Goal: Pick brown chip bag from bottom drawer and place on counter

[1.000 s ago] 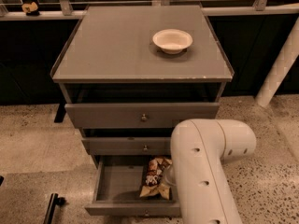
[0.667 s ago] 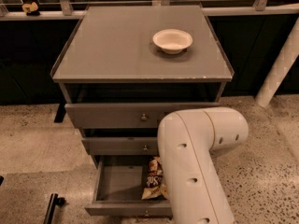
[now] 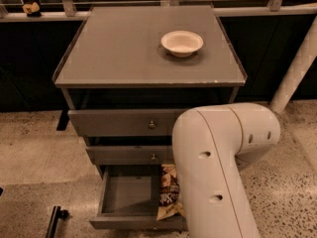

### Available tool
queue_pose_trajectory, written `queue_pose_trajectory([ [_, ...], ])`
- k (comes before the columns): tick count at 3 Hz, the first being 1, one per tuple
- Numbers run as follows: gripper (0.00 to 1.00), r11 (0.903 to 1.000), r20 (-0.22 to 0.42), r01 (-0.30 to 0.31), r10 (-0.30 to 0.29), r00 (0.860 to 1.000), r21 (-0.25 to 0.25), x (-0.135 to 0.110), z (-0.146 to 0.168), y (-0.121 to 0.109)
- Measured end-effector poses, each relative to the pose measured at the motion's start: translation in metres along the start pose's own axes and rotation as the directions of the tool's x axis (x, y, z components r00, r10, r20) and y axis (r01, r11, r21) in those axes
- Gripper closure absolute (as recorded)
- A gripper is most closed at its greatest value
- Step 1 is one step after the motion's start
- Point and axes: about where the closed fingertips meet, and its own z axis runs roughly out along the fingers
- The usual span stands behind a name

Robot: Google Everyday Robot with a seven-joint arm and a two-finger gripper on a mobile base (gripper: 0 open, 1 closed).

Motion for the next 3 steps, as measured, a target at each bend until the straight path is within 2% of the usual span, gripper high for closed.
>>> queue_pose_trajectory([
  [1, 1.00, 0.9982, 0.007, 0.027, -0.027, 1.000, 0.053, 0.002, -0.035, 0.004],
  [2, 1.00, 0.9952, -0.001, 0.059, -0.059, 0.998, 0.078, 0.000, -0.065, 0.016],
  [3, 1.00, 0.9914, 0.017, 0.073, -0.076, 0.997, 0.108, 0.002, -0.097, 0.023],
])
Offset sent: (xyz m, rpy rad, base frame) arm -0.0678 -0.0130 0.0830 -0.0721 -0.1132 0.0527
